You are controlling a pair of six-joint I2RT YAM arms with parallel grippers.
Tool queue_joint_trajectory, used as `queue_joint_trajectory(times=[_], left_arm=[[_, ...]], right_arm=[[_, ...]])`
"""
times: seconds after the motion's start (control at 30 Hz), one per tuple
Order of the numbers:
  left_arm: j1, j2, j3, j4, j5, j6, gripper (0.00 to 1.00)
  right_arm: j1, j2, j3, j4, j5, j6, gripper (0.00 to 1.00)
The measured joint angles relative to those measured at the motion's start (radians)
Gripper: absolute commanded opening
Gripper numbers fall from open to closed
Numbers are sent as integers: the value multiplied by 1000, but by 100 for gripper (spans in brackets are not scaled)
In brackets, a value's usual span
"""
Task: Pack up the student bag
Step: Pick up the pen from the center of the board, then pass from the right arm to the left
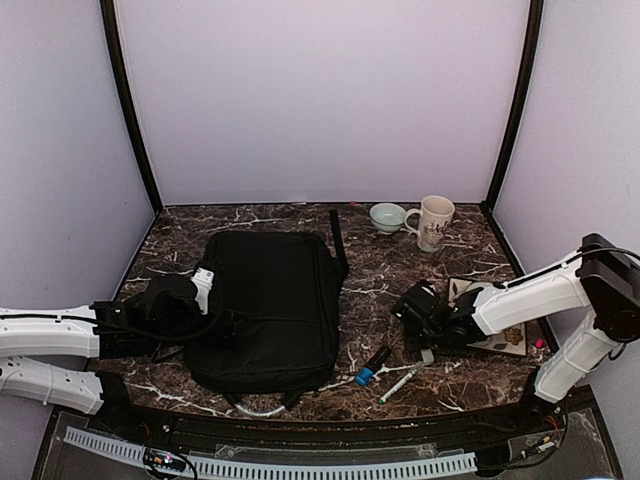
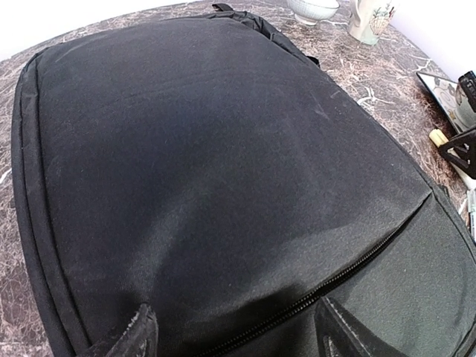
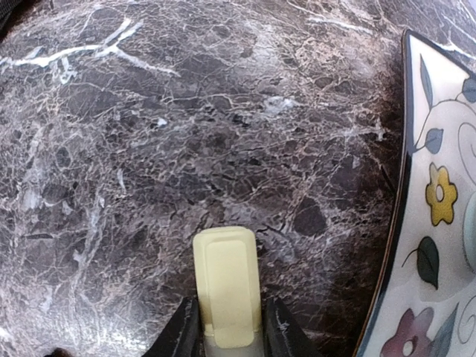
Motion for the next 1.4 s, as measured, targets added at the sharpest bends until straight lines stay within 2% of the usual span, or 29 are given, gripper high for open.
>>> queue_joint_trajectory(times=[0.3,0.57,0.8,1.03,1.4], left_arm=[[-3,21,0,35,14,10,73],[-11,22,1,53,43,16,73],[-36,23,2,89,109,16,73],[-109,75,24,179,219,0,73],[-172,183,85,357,379,-79,72]], right_arm=[[0,-4,-11,43,-13,-53,18],[43,-4,41,28,-10,-118,17],[123,-5,132,31,26,-160,14],[224,-47,148,55,18,-215,12],[375,-209,117,259,-79,-382,9]])
